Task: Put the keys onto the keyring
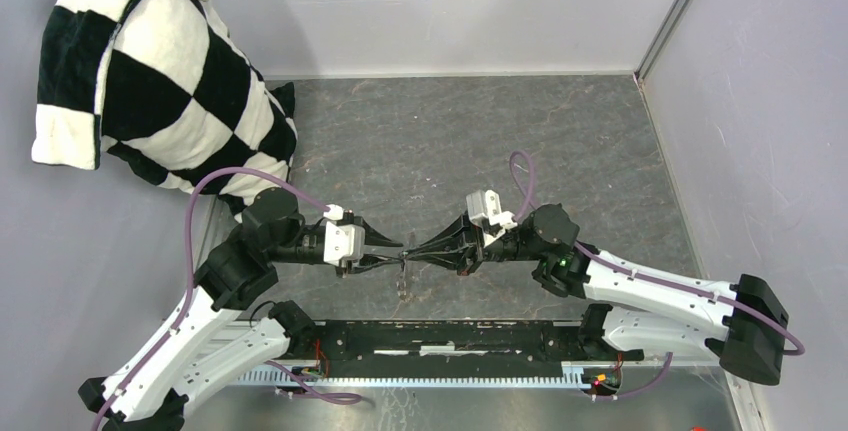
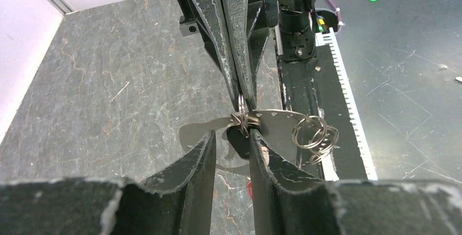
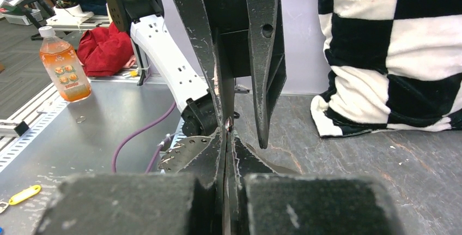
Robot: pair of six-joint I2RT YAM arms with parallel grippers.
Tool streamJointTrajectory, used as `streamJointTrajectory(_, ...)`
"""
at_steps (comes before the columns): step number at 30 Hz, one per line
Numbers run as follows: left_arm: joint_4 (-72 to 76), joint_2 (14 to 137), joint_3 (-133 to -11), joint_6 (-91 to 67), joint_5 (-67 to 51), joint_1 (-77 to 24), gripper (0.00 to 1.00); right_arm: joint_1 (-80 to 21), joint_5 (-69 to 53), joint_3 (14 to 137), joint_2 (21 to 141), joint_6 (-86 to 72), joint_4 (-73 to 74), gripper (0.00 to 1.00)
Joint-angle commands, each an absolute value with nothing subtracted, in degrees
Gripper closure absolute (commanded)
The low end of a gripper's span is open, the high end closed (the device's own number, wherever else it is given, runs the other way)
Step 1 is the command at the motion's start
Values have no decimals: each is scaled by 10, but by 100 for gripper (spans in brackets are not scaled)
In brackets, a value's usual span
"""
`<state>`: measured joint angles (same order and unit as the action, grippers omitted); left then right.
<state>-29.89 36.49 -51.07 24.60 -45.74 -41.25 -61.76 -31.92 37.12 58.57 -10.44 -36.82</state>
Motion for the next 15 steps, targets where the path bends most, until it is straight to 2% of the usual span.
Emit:
streamJointTrajectory(1,-288,365,-528,225,-477,-413,64,-626,-317,376,589,-95,-403,100)
streamJointTrajectory(15,-295,361,-529,235,-494,-413,64,-634,-300,382,594,-79,-381,100)
